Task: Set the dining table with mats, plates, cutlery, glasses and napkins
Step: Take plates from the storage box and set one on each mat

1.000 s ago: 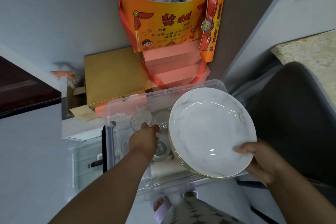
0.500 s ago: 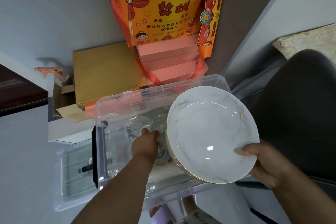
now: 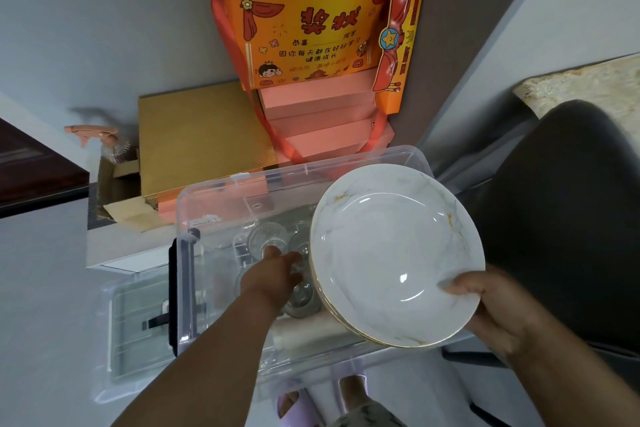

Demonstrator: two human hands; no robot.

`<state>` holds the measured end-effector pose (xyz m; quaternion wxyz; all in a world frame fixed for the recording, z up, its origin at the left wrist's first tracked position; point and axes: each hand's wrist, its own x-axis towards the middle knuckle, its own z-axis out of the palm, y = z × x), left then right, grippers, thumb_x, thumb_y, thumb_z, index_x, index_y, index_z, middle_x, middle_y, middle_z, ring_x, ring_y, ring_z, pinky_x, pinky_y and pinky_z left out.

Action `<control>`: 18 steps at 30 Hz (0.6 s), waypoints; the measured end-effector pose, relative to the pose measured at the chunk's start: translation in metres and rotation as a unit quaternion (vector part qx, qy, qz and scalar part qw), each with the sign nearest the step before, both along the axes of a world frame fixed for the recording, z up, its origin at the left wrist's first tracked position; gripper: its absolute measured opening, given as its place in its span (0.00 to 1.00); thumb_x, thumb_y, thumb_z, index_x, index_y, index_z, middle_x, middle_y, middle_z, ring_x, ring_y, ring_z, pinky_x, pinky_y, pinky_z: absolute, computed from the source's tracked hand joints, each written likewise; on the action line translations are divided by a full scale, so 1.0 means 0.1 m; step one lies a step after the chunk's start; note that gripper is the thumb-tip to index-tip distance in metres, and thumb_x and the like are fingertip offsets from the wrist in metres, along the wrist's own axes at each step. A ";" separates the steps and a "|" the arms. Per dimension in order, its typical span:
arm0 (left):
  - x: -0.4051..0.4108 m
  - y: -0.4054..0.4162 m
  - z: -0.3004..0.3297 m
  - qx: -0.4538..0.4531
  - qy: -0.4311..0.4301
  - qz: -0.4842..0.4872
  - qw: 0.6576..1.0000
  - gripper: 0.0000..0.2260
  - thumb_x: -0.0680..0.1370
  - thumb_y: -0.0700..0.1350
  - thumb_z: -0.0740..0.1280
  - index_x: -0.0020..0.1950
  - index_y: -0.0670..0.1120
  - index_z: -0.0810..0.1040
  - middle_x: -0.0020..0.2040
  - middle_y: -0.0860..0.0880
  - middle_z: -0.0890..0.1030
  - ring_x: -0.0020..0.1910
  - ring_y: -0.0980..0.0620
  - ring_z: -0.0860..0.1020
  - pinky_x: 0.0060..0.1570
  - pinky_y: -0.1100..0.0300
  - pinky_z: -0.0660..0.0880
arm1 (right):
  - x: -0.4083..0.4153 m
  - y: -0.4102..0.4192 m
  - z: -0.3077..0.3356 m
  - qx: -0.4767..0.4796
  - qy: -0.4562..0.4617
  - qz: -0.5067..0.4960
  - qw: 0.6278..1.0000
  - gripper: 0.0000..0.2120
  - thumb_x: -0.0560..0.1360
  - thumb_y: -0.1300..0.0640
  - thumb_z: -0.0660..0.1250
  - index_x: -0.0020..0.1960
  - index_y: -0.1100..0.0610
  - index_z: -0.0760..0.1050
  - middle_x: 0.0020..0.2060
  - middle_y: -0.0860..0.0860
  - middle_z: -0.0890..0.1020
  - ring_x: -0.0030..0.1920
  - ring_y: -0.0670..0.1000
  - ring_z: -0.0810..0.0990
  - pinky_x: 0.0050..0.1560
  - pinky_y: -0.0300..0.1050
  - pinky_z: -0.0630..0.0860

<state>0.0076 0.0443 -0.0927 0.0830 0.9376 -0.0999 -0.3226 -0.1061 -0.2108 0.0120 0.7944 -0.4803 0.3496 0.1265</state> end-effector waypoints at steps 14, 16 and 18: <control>-0.01 0.06 1.52 -0.608 0.285 0.393 0.628 0.19 0.72 0.54 0.66 0.61 0.50 0.80 0.57 0.45 0.82 0.51 0.47 0.82 0.46 0.53 0.79 | 0.29 0.24 0.49 0.024 0.002 0.059 0.998 0.33 0.56 0.68 0.64 0.63 0.59 0.75 0.54 0.59 0.83 0.57 0.63 0.80 0.51 0.56 0.80; -0.04 0.10 1.60 -0.627 0.254 0.410 0.612 0.20 0.71 0.49 0.65 0.63 0.46 0.79 0.55 0.43 0.83 0.49 0.46 0.83 0.43 0.55 0.80 | 0.34 0.28 0.62 0.023 -0.011 0.074 0.997 0.34 0.57 0.67 0.63 0.64 0.58 0.74 0.56 0.59 0.82 0.58 0.63 0.79 0.54 0.59 0.78; -0.08 0.11 1.70 -0.641 0.229 0.414 0.604 0.20 0.73 0.45 0.65 0.64 0.43 0.77 0.53 0.43 0.83 0.49 0.45 0.82 0.45 0.53 0.80 | 0.38 0.32 0.75 0.030 -0.022 0.083 0.996 0.33 0.57 0.65 0.63 0.63 0.57 0.75 0.55 0.58 0.83 0.57 0.62 0.79 0.52 0.57 0.79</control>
